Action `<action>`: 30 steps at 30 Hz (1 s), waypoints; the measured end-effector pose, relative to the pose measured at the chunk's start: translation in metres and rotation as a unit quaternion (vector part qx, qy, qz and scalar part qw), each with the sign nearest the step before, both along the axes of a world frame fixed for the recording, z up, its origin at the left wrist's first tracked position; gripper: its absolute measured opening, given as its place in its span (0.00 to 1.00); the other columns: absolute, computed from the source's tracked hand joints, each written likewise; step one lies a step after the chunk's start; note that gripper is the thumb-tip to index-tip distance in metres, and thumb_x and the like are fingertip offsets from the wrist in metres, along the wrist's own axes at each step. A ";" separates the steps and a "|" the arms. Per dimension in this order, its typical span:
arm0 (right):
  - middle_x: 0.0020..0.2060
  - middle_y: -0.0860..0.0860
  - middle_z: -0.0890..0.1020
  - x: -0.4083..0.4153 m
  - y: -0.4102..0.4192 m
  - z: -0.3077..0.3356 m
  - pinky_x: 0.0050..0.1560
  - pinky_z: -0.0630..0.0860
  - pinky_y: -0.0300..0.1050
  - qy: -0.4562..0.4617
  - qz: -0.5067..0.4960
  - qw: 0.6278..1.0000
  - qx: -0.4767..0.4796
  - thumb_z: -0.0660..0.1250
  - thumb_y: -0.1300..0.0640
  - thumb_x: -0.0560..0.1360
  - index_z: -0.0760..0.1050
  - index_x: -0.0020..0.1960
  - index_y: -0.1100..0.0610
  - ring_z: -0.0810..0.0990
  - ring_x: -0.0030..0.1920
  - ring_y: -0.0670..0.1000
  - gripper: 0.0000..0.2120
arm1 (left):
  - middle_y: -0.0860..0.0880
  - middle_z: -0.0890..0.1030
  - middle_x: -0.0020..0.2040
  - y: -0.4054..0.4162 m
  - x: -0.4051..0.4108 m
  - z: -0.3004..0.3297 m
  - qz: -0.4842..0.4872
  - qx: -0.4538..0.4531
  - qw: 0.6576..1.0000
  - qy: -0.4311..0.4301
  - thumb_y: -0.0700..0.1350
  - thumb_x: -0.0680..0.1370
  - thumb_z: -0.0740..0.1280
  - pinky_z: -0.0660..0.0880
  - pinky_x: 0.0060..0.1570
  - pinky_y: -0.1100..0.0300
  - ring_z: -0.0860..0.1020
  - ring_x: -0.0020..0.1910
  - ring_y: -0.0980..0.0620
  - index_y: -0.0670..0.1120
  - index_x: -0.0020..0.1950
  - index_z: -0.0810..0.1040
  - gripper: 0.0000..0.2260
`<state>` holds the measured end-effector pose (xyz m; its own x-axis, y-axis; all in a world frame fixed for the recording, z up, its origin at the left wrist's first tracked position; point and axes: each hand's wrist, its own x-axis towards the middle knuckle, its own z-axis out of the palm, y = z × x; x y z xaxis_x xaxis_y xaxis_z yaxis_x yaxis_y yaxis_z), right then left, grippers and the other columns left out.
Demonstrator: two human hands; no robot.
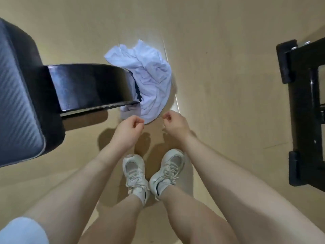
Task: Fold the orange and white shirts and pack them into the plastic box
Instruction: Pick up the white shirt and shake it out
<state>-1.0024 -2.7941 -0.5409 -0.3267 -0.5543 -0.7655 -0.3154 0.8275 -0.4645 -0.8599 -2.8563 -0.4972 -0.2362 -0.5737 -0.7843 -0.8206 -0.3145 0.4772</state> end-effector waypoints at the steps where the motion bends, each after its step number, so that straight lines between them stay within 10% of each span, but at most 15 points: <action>1: 0.55 0.56 0.79 0.004 -0.005 -0.020 0.52 0.68 0.41 0.002 0.011 1.000 -0.008 0.58 0.61 0.76 0.75 0.58 0.60 0.77 0.57 0.56 0.13 | 0.48 0.81 0.48 0.000 0.002 -0.015 0.000 -0.006 1.000 -0.004 0.43 0.77 0.59 0.73 0.49 0.54 0.79 0.48 0.47 0.48 0.53 0.76 0.08; 8: 0.71 0.53 0.65 0.050 -0.052 -0.204 0.62 0.69 0.53 0.051 0.091 0.993 -0.046 0.60 0.58 0.77 0.61 0.71 0.55 0.67 0.67 0.57 0.22 | 0.51 0.79 0.46 -0.024 0.030 -0.168 -0.029 -0.031 0.998 -0.050 0.43 0.77 0.60 0.70 0.45 0.60 0.77 0.48 0.49 0.49 0.49 0.76 0.06; 13: 0.52 0.60 0.77 0.037 -0.049 -0.206 0.42 0.65 0.49 0.114 0.111 0.987 -0.007 0.54 0.64 0.75 0.71 0.48 0.60 0.74 0.54 0.61 0.07 | 0.54 0.78 0.39 -0.029 0.034 -0.166 0.059 -0.007 0.998 -0.018 0.41 0.78 0.59 0.72 0.42 0.63 0.76 0.40 0.52 0.48 0.49 0.76 0.07; 17: 0.51 0.62 0.78 0.013 -0.023 -0.113 0.50 0.69 0.50 0.066 0.038 0.990 -0.119 0.59 0.61 0.73 0.76 0.53 0.62 0.74 0.54 0.61 0.12 | 0.52 0.80 0.38 -0.007 0.030 -0.098 0.089 0.036 0.995 0.023 0.48 0.72 0.59 0.74 0.50 0.52 0.78 0.42 0.48 0.53 0.40 0.75 0.05; 25: 0.34 0.46 0.73 -0.024 -0.010 0.169 0.38 0.66 0.39 -0.087 -0.090 0.974 -0.191 0.60 0.59 0.77 0.68 0.41 0.49 0.69 0.34 0.42 0.08 | 0.50 0.77 0.52 0.001 -0.002 0.118 0.022 -0.029 0.996 0.080 0.43 0.77 0.62 0.69 0.37 0.75 0.76 0.40 0.61 0.50 0.63 0.68 0.15; 30: 0.33 0.51 0.71 -0.038 -0.027 0.325 0.35 0.66 0.33 -0.140 -0.142 0.956 -0.216 0.63 0.57 0.71 0.69 0.38 0.54 0.69 0.31 0.42 0.04 | 0.53 0.73 0.60 -0.025 -0.023 0.251 -0.041 -0.079 0.979 0.185 0.50 0.74 0.67 0.70 0.54 0.62 0.73 0.56 0.56 0.54 0.60 0.68 0.16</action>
<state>-1.0403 -2.8211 -0.2158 -0.3273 -0.7580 -0.5641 0.0808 0.5724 -0.8160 -0.8826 -2.8814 -0.2461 -0.5378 -0.6486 -0.5387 -0.6013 -0.1527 0.7843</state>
